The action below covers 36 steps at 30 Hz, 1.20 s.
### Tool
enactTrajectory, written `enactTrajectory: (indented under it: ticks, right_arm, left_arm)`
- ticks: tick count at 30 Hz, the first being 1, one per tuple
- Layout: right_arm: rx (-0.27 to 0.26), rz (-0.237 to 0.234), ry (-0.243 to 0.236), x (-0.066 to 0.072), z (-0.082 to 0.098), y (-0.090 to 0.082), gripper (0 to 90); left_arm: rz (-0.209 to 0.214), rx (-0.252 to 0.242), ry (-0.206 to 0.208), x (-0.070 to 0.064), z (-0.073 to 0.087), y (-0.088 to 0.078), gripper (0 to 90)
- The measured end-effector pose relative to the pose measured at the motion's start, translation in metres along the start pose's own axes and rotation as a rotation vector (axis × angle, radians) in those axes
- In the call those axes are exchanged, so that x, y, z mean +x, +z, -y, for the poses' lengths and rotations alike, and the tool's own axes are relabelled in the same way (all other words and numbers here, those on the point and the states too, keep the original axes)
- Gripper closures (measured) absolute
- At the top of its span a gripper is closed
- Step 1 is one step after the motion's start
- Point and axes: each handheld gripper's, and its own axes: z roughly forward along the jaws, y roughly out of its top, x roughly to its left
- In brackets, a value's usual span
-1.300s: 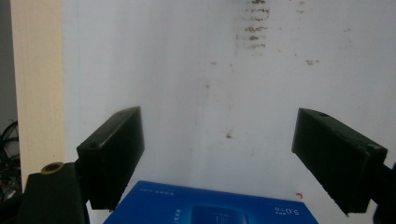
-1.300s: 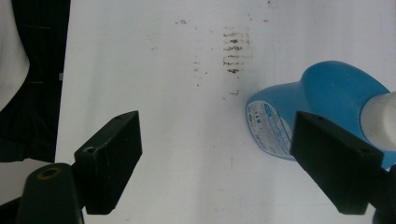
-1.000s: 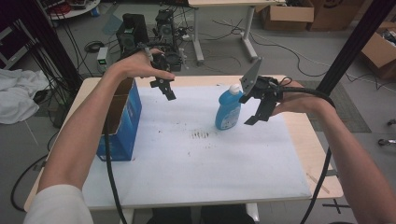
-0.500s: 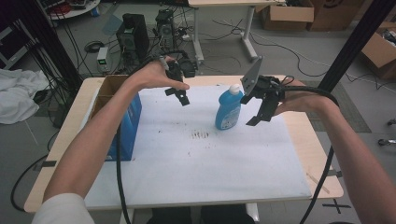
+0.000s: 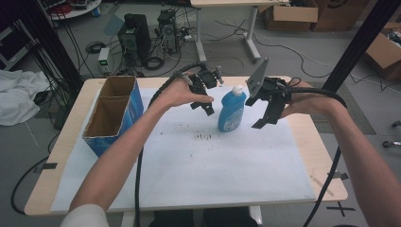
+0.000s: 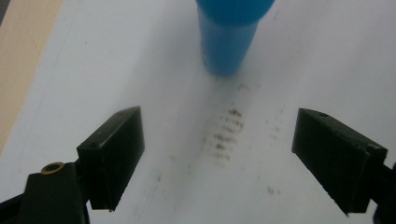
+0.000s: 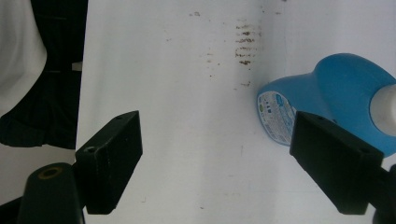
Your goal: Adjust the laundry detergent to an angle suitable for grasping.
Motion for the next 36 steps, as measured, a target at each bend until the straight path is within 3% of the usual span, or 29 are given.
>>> enactTrajectory:
  ticks: [4, 9, 17, 22, 25, 36]
  right_arm:
    - [0.001, 0.001, 0.000, 0.000, 0.000, 0.000, 17.0]
    - [0.007, 0.003, 0.001, 0.000, 0.001, 0.001, 17.0]
    - [0.012, 0.006, 0.010, -0.001, 0.005, 0.003, 17.1]
    - [0.011, 0.009, 0.011, -0.001, 0.006, 0.003, 17.2]
    - [0.013, 0.010, 0.014, -0.002, 0.006, 0.003, 17.3]
    - [0.015, 0.012, 0.016, -0.003, 0.007, 0.005, 17.4]
  left_arm:
    - [-0.027, -0.023, -0.026, -0.006, -0.006, 0.010, 17.6]
    - [-0.006, -0.070, -0.057, -0.013, -0.016, 0.027, 17.4]
    - [0.033, -0.095, -0.085, -0.016, -0.022, 0.045, 17.5]
    - [0.024, -0.110, -0.095, -0.018, -0.025, 0.051, 17.5]
    - [0.016, -0.147, -0.124, -0.018, -0.028, 0.055, 17.5]
    - [0.009, -0.242, -0.166, -0.018, -0.031, 0.065, 17.7]
